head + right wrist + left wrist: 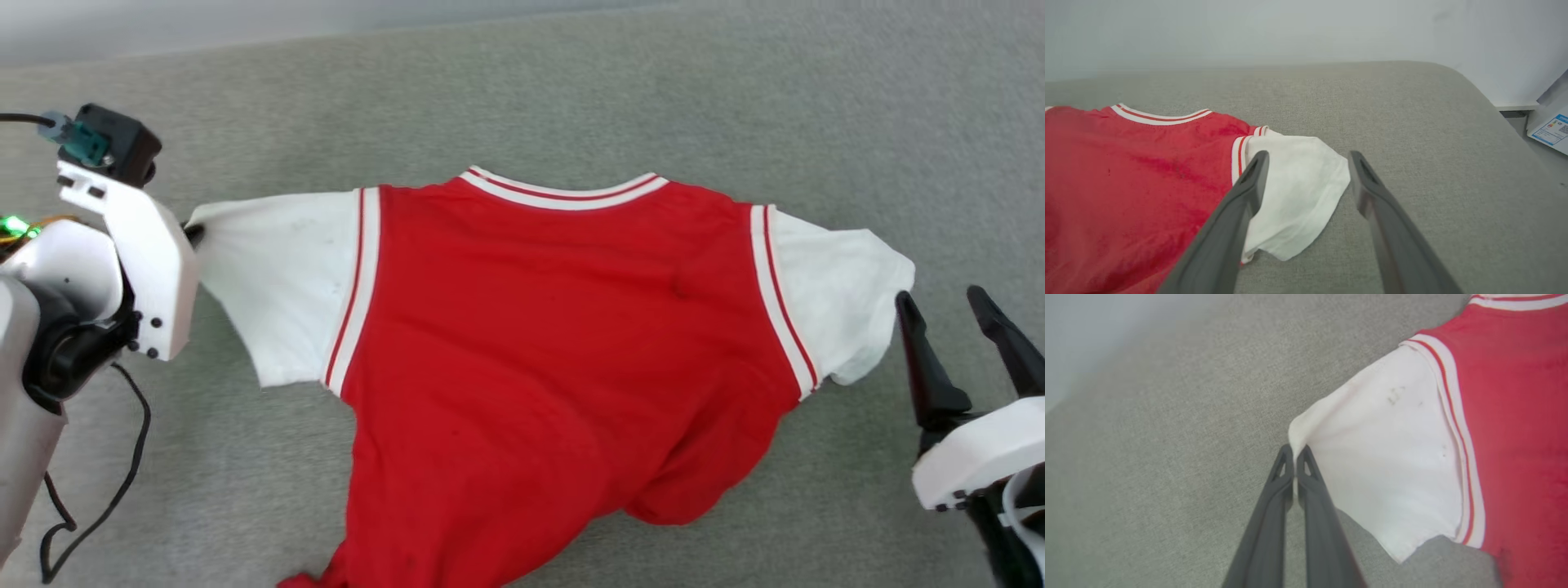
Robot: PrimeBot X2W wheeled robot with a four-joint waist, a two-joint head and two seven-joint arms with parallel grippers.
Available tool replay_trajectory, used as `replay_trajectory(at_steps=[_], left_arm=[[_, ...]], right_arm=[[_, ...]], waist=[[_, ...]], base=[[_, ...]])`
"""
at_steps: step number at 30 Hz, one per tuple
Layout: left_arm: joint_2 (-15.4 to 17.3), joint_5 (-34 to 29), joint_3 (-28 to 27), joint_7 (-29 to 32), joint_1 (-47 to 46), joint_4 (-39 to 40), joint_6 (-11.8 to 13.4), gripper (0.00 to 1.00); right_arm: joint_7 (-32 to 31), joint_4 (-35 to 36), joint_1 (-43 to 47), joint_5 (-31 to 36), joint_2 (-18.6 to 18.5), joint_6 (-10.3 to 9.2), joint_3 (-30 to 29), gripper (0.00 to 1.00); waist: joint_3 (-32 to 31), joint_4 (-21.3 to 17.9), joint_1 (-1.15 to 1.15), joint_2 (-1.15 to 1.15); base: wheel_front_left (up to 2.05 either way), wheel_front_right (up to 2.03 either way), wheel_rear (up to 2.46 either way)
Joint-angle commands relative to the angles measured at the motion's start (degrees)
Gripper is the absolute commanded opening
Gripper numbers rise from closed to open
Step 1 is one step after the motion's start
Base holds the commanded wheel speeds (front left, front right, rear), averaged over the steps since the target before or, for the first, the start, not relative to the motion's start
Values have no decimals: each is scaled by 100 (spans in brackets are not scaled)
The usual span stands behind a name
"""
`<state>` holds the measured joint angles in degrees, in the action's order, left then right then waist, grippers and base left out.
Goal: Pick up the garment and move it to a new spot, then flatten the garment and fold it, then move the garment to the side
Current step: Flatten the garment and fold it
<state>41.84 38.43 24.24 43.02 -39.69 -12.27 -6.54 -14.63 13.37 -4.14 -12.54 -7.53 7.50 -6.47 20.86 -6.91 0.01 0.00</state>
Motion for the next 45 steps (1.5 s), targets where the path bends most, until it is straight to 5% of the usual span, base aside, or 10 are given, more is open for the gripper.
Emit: replay_trajectory(at_steps=[1,13,20,29,39,41,45], left_arm=[[38,-79,13,-168,98,218,-4,0],[189,-194,-6,-572,425,2095,82,0],[223,-167,-3,-573,584,3144,169,0],[109,-240,187,-615,387,3711,112,0],[9,-281,291,-764,277,3678,66,0],[8,-281,267,-811,315,3595,88,0],[53,-297,186,-938,413,3407,148,0]], right_arm=[[-389,94,-3,-95,-152,-2,-52,100],[-3512,292,-589,-723,-1043,-2,-459,100],[-5004,-350,-1475,-651,-1597,-2,-460,100],[-5302,-1547,-2266,-6,-1967,-2,-211,100],[-5147,-2511,-1958,-184,-1686,8,253,98],[-5023,-2576,-1915,-228,-1700,8,297,0],[-4673,-2511,-2034,-303,-1945,4,215,0]], waist=[[-212,275,-1,0],[-210,965,-1,0],[48,1303,-1,0],[370,1623,-1,0],[487,1761,-1,0],[450,1751,-1,0],[292,1689,-1,0]], base=[[0,0,0],[0,0,0],[0,0,0],[0,0,0],[0,0,0],[0,0,0],[0,0,0]])
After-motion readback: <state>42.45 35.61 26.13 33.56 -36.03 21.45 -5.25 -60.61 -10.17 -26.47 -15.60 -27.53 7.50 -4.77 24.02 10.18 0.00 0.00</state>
